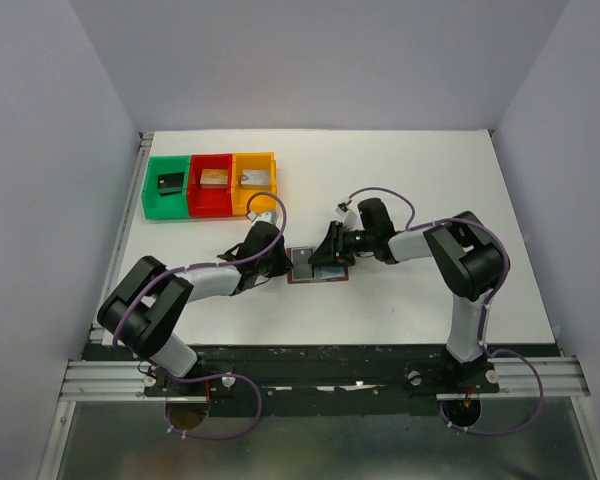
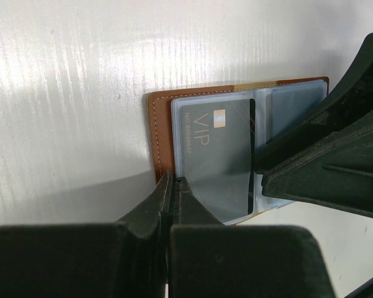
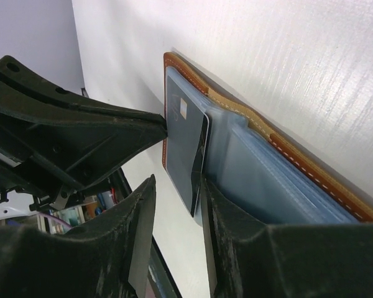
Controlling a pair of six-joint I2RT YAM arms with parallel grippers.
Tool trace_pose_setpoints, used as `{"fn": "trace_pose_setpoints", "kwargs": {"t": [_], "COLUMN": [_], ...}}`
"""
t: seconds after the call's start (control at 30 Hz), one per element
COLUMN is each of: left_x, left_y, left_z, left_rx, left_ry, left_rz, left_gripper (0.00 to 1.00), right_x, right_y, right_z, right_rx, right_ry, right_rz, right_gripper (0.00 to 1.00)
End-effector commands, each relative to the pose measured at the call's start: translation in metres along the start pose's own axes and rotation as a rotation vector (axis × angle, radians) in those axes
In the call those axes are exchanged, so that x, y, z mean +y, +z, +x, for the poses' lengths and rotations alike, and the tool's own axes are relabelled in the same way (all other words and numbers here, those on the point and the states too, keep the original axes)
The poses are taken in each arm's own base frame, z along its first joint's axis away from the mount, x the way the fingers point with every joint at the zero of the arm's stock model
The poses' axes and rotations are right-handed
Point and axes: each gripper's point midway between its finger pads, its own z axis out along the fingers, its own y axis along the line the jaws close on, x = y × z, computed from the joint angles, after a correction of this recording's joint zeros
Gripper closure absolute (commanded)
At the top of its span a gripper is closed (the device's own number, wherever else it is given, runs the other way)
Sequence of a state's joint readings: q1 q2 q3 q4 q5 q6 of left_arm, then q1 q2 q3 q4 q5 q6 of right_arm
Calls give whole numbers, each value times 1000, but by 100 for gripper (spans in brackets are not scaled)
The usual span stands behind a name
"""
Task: Take the credit cards out of the card holder
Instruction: Remove the credit card from the card holder.
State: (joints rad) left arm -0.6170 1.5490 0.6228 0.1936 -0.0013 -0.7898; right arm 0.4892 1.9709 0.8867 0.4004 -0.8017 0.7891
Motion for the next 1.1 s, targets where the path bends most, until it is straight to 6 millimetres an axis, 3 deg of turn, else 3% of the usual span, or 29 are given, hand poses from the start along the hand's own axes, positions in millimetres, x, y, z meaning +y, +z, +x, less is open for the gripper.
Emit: {"fn": "trace_pose_setpoints", "kwargs": {"t": [0.0, 0.23, 0.57, 1.07], "left_x": [10, 12, 13, 2], "left_y": [5, 6, 6, 7], "left_z": [14, 15, 17, 26], "left_rx": [45, 49, 50, 79], "left_ry": [7, 4, 2, 6], "left_rz": [-36, -39, -41, 5], "left_gripper": [100, 100, 100, 100], "right_x": [-16, -22, 5, 10], "right_y": [2, 1, 4, 8], "right_z": [14, 15, 10, 3], "right_rx": [54, 62, 26, 13], "right_ry": [-15, -21, -27, 6], "right_rz": [86, 122, -37, -74], "right_gripper": [57, 56, 59, 59]}}
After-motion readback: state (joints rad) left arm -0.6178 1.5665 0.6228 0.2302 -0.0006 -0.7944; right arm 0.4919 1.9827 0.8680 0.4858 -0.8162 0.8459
